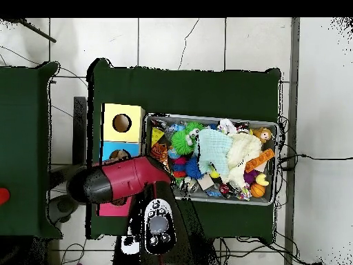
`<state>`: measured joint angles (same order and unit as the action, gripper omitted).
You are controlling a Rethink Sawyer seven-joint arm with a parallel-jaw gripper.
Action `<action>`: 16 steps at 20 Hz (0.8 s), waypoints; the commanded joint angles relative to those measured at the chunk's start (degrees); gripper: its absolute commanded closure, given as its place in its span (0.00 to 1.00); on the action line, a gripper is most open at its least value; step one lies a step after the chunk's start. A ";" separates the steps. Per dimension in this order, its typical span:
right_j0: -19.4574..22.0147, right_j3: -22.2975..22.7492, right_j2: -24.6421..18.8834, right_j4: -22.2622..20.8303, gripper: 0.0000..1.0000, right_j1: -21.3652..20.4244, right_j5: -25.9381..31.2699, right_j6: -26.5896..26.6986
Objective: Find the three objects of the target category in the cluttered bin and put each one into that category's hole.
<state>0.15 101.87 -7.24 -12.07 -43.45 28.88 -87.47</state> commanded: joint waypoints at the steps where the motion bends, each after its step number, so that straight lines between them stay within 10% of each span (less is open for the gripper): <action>1: -1.72 -4.08 1.12 3.14 1.00 5.29 -1.20 -13.87; 16: -2.16 -3.70 2.14 4.47 1.00 5.62 -1.97 -11.87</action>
<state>-2.59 99.16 -5.62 -9.62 -40.84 28.66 -87.47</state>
